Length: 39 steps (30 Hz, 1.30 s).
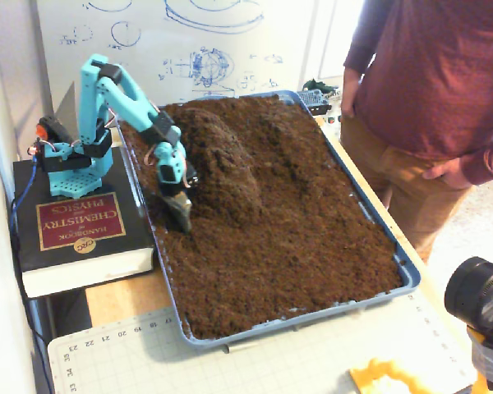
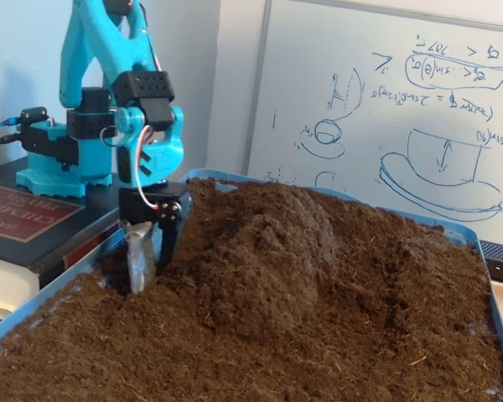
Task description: Build a berm.
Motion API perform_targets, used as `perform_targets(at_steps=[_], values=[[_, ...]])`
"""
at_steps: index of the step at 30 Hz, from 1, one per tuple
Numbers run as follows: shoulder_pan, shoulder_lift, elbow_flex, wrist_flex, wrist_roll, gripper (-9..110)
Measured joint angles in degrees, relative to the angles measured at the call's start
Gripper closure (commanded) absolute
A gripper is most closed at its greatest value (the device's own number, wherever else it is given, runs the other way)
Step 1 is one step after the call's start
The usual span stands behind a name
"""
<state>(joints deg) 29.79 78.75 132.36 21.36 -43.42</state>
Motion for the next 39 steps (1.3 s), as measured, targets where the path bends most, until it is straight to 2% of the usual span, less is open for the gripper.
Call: perform_targets(at_steps=[9,21,39], values=[[-2.29,-2.46,-3.16,0.0,0.7,101],[-6.06,-1.85,-4.92,-0.09,9.49,101],[-12.57,3.87,-4.92,-0.26,11.07,101]])
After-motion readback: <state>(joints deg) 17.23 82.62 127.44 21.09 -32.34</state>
